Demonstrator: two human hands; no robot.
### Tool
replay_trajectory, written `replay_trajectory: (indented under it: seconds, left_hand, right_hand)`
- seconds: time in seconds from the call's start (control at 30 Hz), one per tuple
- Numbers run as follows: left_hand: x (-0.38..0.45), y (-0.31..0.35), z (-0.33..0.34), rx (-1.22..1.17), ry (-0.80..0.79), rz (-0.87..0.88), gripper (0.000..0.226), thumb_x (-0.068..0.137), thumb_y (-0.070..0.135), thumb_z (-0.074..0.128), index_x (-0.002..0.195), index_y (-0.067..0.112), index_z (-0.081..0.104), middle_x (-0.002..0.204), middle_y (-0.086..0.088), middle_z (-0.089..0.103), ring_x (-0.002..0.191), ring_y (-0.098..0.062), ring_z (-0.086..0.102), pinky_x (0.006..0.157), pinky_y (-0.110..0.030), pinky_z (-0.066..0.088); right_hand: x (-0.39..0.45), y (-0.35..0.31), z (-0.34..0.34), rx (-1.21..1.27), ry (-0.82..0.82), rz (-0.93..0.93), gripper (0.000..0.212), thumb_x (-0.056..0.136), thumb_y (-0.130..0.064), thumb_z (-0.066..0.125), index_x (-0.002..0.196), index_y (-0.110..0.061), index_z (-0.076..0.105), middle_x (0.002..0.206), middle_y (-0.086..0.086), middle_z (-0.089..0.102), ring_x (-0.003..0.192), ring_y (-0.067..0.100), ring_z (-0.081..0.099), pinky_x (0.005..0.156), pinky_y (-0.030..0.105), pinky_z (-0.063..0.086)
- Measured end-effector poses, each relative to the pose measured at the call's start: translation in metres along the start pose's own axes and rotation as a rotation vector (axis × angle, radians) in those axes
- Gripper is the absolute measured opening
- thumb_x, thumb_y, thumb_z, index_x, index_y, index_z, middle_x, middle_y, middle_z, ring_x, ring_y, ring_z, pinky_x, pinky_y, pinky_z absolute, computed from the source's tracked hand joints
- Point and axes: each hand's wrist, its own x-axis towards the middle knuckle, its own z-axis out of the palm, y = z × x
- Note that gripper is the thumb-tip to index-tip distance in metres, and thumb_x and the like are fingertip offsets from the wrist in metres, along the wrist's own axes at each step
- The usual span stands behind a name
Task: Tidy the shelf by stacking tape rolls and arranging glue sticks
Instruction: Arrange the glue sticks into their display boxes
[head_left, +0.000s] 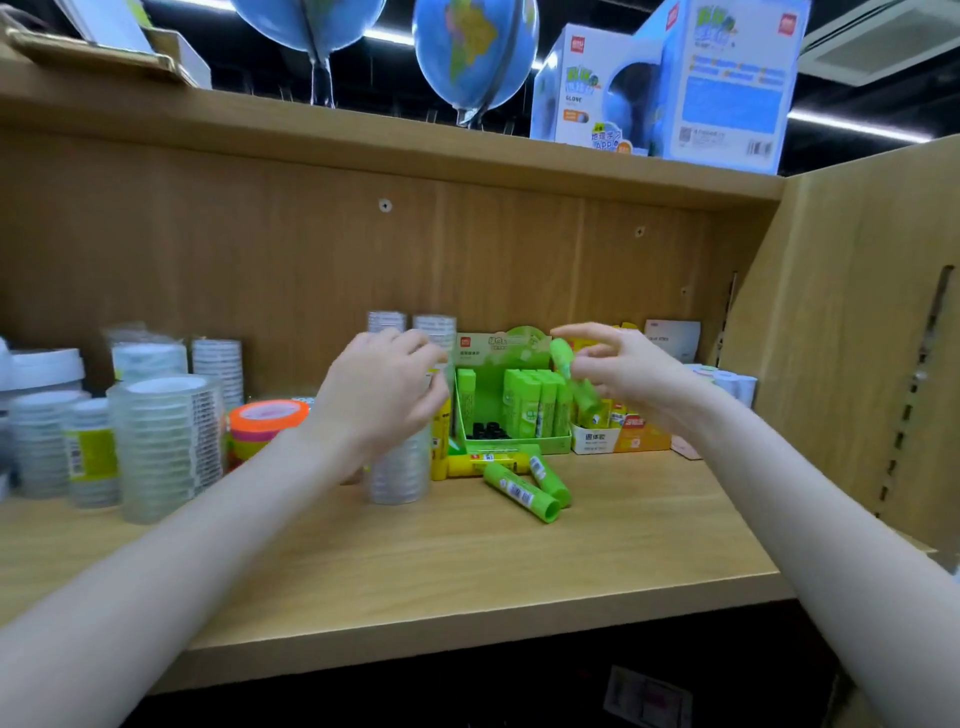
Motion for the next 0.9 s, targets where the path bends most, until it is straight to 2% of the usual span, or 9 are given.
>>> replay_trajectory:
  seconds: [0.07, 0.13, 0.2, 0.3, 0.43, 0.53, 0.63, 0.73, 0.9]
  left_hand:
    - [0.000, -0.005, 0.004, -0.075, -0.027, -0.057, 0.039, 0.080, 0.031, 0.036, 0.074, 0.012, 0.070, 0.071, -0.002, 0.067, 0.064, -0.024, 0.064, 0.053, -0.029, 0.048]
    - [-0.002, -0.007, 0.012, -0.118, -0.001, -0.078, 0.039, 0.080, 0.032, 0.037, 0.066, 0.013, 0.068, 0.065, 0.000, 0.065, 0.061, -0.023, 0.061, 0.050, -0.026, 0.046]
    - [-0.003, -0.007, 0.018, -0.127, 0.053, -0.079, 0.037, 0.080, 0.029, 0.039, 0.060, 0.013, 0.066, 0.060, 0.001, 0.063, 0.056, -0.023, 0.057, 0.049, -0.024, 0.043]
    - [-0.002, -0.008, 0.022, -0.118, 0.117, -0.084, 0.036, 0.081, 0.027, 0.040, 0.057, 0.013, 0.063, 0.057, 0.001, 0.060, 0.055, -0.021, 0.054, 0.049, -0.026, 0.039]
    - [-0.004, -0.008, 0.026, -0.112, 0.146, -0.092, 0.036, 0.081, 0.026, 0.039, 0.056, 0.012, 0.061, 0.057, 0.000, 0.060, 0.056, -0.022, 0.053, 0.050, -0.029, 0.042]
    - [-0.004, -0.010, 0.027, -0.136, 0.152, -0.098, 0.036, 0.081, 0.026, 0.038, 0.058, 0.012, 0.062, 0.058, -0.001, 0.061, 0.057, -0.022, 0.053, 0.050, -0.029, 0.044]
    - [-0.004, -0.011, 0.028, -0.156, 0.147, -0.106, 0.037, 0.081, 0.027, 0.037, 0.059, 0.012, 0.064, 0.060, 0.000, 0.063, 0.058, -0.023, 0.054, 0.051, -0.029, 0.045]
    - [-0.004, -0.011, 0.029, -0.167, 0.138, -0.111, 0.038, 0.081, 0.028, 0.037, 0.062, 0.011, 0.065, 0.062, 0.000, 0.064, 0.060, -0.023, 0.054, 0.053, -0.032, 0.047]
    - [-0.005, -0.012, 0.029, -0.183, 0.156, -0.104, 0.039, 0.082, 0.029, 0.036, 0.064, 0.010, 0.066, 0.063, 0.000, 0.065, 0.061, -0.022, 0.054, 0.053, -0.034, 0.048]
  right_hand:
    - [0.013, -0.005, 0.009, 0.103, 0.020, -0.020, 0.040, 0.085, -0.001, 0.054, 0.118, -0.023, 0.057, 0.092, 0.004, 0.058, 0.066, 0.010, 0.049, 0.052, 0.013, 0.042]
    - [0.031, -0.006, 0.022, 0.047, 0.082, -0.061, 0.035, 0.083, -0.003, 0.062, 0.112, -0.019, 0.054, 0.096, 0.006, 0.059, 0.076, 0.016, 0.058, 0.059, 0.016, 0.049]
    - [0.049, -0.003, 0.036, -0.208, 0.170, -0.152, 0.036, 0.079, -0.010, 0.070, 0.108, -0.016, 0.049, 0.093, 0.001, 0.056, 0.076, 0.014, 0.058, 0.057, 0.015, 0.048]
    - [0.072, 0.008, 0.057, -0.640, 0.154, -0.282, 0.034, 0.080, -0.016, 0.070, 0.105, -0.012, 0.047, 0.090, 0.008, 0.061, 0.082, 0.024, 0.059, 0.072, 0.037, 0.051]
    - [0.088, 0.024, 0.075, -0.815, 0.145, -0.271, 0.022, 0.083, -0.022, 0.066, 0.094, -0.010, 0.051, 0.095, 0.011, 0.064, 0.094, 0.031, 0.056, 0.081, 0.040, 0.044]
    - [0.094, 0.028, 0.079, -0.801, 0.206, -0.246, 0.018, 0.084, -0.024, 0.065, 0.093, -0.010, 0.058, 0.100, 0.008, 0.064, 0.102, 0.029, 0.053, 0.085, 0.038, 0.038]
    - [0.097, 0.024, 0.076, -0.781, 0.200, -0.202, 0.014, 0.084, -0.022, 0.067, 0.088, -0.012, 0.059, 0.101, 0.009, 0.064, 0.104, 0.028, 0.053, 0.088, 0.039, 0.039]
    - [0.098, 0.022, 0.072, -0.723, 0.183, -0.188, 0.015, 0.082, -0.017, 0.068, 0.080, -0.014, 0.054, 0.099, 0.012, 0.065, 0.100, 0.028, 0.056, 0.084, 0.036, 0.044]
    - [0.099, 0.025, 0.070, -0.645, 0.151, -0.188, 0.012, 0.082, -0.012, 0.068, 0.078, -0.009, 0.057, 0.096, 0.012, 0.064, 0.098, 0.026, 0.055, 0.075, 0.030, 0.041]
